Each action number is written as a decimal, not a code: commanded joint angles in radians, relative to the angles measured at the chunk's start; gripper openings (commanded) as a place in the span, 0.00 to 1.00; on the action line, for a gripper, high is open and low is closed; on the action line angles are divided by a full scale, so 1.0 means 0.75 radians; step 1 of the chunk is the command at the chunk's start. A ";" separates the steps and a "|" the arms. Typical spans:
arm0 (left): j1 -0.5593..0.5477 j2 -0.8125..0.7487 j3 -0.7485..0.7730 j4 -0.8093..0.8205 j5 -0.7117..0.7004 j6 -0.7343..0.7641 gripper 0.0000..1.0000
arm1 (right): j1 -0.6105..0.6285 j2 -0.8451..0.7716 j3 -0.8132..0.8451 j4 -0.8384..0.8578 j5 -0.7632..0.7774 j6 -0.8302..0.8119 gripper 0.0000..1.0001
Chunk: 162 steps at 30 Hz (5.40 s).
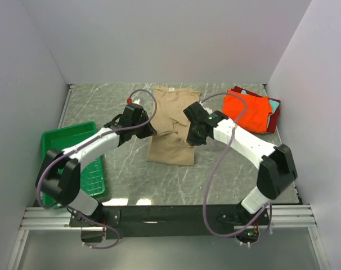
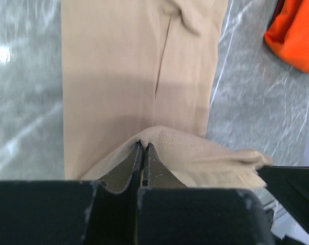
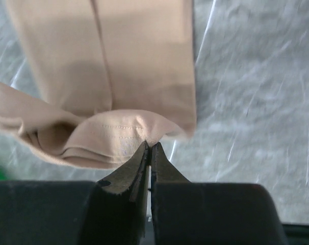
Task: Fold and stack the t-shirts
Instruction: Fold the tshirt
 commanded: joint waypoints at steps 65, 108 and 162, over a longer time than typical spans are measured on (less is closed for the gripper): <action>0.303 0.265 0.044 0.104 0.290 0.240 0.70 | -0.340 0.233 -0.026 0.319 -0.405 -0.275 0.53; 0.174 0.181 -0.200 0.080 0.192 0.126 0.59 | -0.299 0.352 -0.321 0.483 -0.526 -0.212 0.18; 0.144 -0.050 -0.085 -0.310 0.113 0.171 0.00 | -0.277 -0.006 -0.311 0.103 -0.393 -0.236 0.00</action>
